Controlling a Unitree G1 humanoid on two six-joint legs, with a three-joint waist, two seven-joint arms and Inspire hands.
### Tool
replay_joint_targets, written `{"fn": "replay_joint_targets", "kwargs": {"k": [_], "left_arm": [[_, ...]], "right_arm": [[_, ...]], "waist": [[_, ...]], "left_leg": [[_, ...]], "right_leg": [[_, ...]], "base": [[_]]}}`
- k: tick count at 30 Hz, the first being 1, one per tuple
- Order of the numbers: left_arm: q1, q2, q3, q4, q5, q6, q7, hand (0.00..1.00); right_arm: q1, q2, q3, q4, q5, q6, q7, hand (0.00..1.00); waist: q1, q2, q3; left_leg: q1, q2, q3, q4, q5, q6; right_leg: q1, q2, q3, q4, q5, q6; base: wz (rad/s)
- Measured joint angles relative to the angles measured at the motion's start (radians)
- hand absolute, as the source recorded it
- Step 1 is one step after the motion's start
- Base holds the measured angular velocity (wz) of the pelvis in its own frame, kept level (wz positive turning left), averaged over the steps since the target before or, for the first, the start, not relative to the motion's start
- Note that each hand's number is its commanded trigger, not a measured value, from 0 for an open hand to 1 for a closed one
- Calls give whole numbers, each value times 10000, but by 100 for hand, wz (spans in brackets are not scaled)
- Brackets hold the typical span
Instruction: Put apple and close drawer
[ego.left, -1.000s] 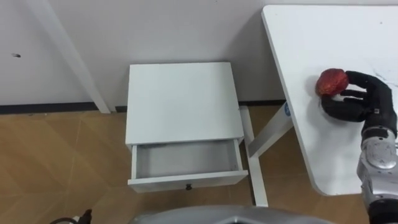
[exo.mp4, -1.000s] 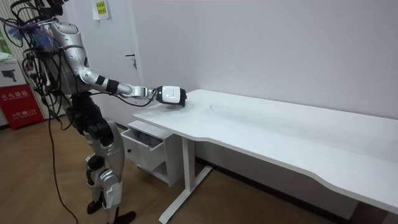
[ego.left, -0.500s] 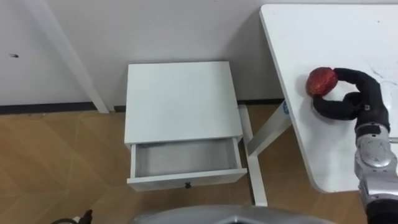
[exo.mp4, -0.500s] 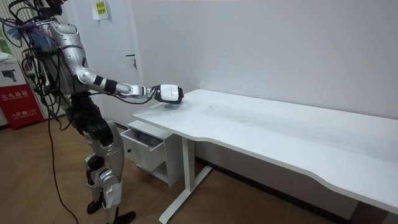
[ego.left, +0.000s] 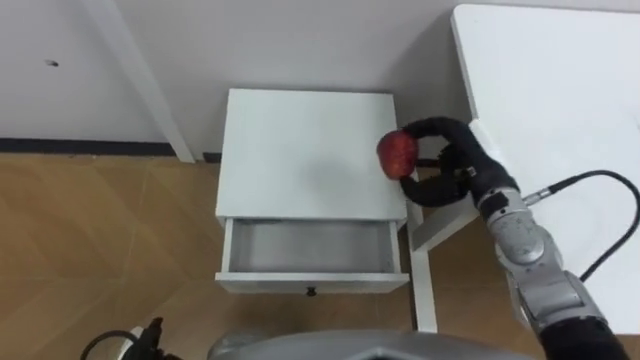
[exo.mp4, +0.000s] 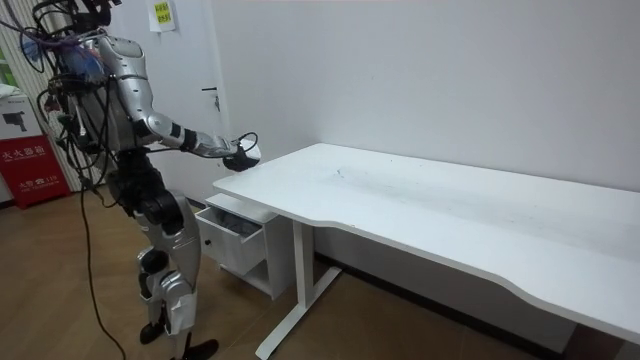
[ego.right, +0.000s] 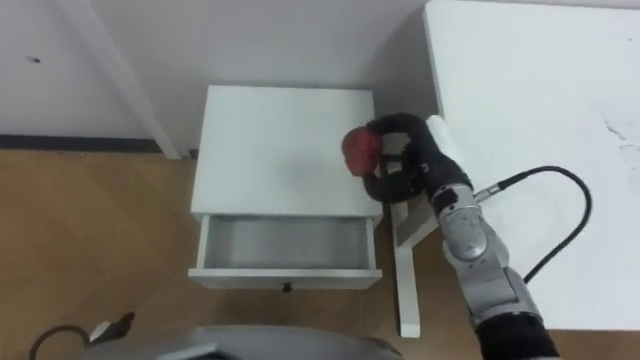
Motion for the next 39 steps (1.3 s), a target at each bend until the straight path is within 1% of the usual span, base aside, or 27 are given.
{"fn": "replay_joint_targets", "kwargs": {"k": [2, 4, 6, 9, 12, 16, 19, 21, 24, 25, 26, 30, 34, 39], "left_arm": [[-40, 1, 17, -1, 4, 25, -60, 0], [-50, -1, 17, 0, 4, 67, -102, 0], [-51, -15, 3, -1, 4, 76, -117, 0], [-28, -112, -30, -3, 9, 78, -117, 0], [-38, -170, -35, -6, 100, 77, -117, 0], [-129, -172, -164, -24, 176, 76, -117, 0], [-191, -177, -252, -23, 175, 76, -119, 0], [-255, -183, -275, -13, 173, 74, -119, 0], [-260, -183, -283, -10, 174, 74, -118, 0], [-264, -183, -286, -10, 174, 74, -118, 0], [-288, -183, -302, -10, 172, 74, -118, 0], [-292, -183, -375, -10, 170, 74, -115, 0], [-327, -183, -375, -12, 170, 65, -96, 0], [-352, -183, -375, -10, 170, 65, 55, 0]], "right_arm": [[3, -5, 187, -159, -262, 90, 196, 100], [3, -3, 285, -189, -271, 93, 290, 100], [3, -6, 417, -188, -259, 98, 363, 100], [16, -1, 766, -188, -267, 99, 651, 100], [17, 4, 960, -187, -267, 98, 789, 100], [28, 12, 971, -130, -378, 100, 949, 100], [47, 36, 975, 128, -640, 99, 1028, 100], [49, 46, 979, 445, -731, 121, 1055, 100], [49, 50, 978, 585, -1074, 127, 1058, 100], [49, 50, 979, 600, -1087, 132, 1058, 87], [50, 61, 982, 604, -1091, 171, 1058, 0], [52, 210, 983, 605, -1092, 239, 1057, 0], [120, 249, 982, 635, -1082, 239, 1051, 0], [227, 284, 982, 831, -1081, 239, 1023, 0]], "waist": [[79, 60, 20], [159, 73, 20], [249, 47, 5], [350, -24, -39], [393, -43, -51], [383, -40, -31], [350, -44, -25], [383, -73, 9], [376, -79, 29], [380, -82, 28], [389, -94, 23], [386, -121, 12], [365, -133, 12], [388, -78, 37]], "left_leg": [[-21, -5, -8, -1, 1, 0], [-46, -6, -39, -47, 1, 0], [-46, -6, -47, -66, 1, -1], [-32, -17, -72, -105, 2, 1], [-29, -22, -97, -103, 3, 2], [-48, -28, -127, -110, 3, 3], [-116, -34, -222, -82, 3, 2], [-166, -36, -270, -45, 3, 2], [-258, -43, -322, -21, 2, 2], [-283, -44, -334, -12, 3, 2], [-333, -44, -338, 11, 4, 0], [-448, -41, -373, 96, 11, -5], [-494, -47, -442, 140, 11, -5], [-503, -51, -467, 146, 11, -5]], "right_leg": [[-2, -1, -3, -4, -1, 0], [-2, -1, -29, -5, -1, 1], [-9, 0, -40, -9, -1, 1], [-6, -6, -73, -8, 0, 0], [5, -9, -83, -7, 0, 0], [0, -11, -98, -9, 0, 1], [-2, -13, -226, -12, 0, 1], [-16, -12, -255, -11, -1, 1], [-66, -12, -291, -16, 0, 1], [-77, -12, -294, -18, -1, 0], [-123, -12, -311, -17, -1, 1], [-207, -16, -424, -20, -1, 0], [-199, -20, -492, -24, 0, 0], [-192, -19, -489, -21, -1, 1]], "base": [[5], [6], [2], [0], [1], [0], [9], [8], [4], [6], [0], [4], [7], [1]]}}
